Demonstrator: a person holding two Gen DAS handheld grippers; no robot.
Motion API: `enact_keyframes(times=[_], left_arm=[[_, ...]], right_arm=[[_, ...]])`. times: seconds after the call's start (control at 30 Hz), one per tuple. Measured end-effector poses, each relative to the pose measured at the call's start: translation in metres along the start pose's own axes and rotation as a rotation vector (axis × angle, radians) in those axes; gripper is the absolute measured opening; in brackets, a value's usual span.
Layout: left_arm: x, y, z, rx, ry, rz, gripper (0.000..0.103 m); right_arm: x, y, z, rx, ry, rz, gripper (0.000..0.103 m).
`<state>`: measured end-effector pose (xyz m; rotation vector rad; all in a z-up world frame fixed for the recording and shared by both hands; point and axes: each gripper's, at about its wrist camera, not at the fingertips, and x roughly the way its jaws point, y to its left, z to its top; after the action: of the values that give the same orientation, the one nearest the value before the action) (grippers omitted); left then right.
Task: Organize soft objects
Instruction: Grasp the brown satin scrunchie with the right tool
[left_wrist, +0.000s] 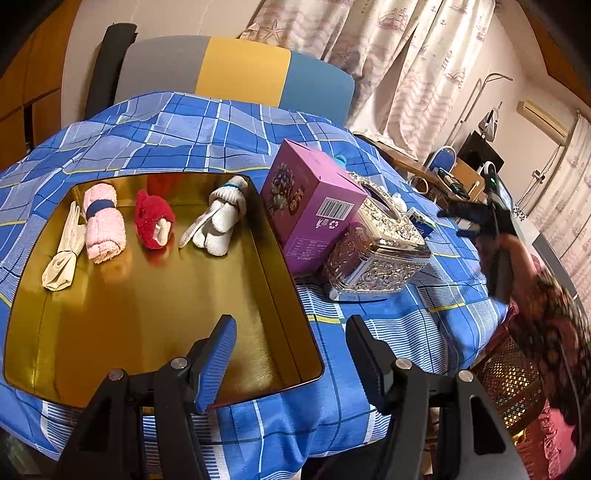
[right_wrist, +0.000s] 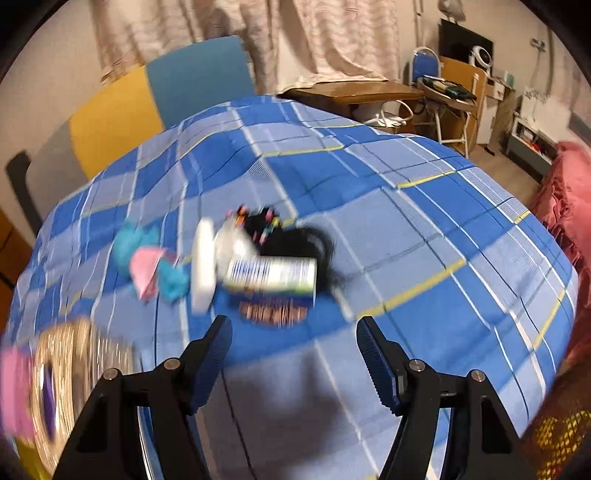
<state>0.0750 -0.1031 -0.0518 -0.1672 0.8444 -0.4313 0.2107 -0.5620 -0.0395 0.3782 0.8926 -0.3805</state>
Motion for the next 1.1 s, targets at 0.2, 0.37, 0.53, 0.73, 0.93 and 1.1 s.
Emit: enact_keyframes(times=[0.2,0.37,0.53,0.73,0.93,1.1], left_arm=[[0.001,-0.001,0.005,0.002,0.008,0.023,0.062],[0.004,-0.001,0.007,-0.01,0.008,0.023,0.062],[0.009,-0.005,0.009,-0.01,0.011,0.002,0.062],[0.012,-0.01,0.009,-0.021,0.022,-0.016,0.062],[0.003,-0.013,0.008,-0.01,0.0,-0.004,0.062],[0.002,-0.012,0.008,-0.011,-0.003,-0.002,0.062]], right_arm=[[0.035,0.003,0.034,-0.008,0.012,-0.09,0.071],[0.049,-0.001,0.024,-0.066,0.075,-0.119,0.071],[0.012,0.001,-0.028,-0.131,0.059,0.016,0.071],[0.001,0.0,-0.026,-0.134,-0.001,0.056,0.074],[0.054,0.001,-0.013,-0.085,0.113,0.053,0.075],[0.059,0.007,-0.049,-0.044,0.262,0.208,0.074]])
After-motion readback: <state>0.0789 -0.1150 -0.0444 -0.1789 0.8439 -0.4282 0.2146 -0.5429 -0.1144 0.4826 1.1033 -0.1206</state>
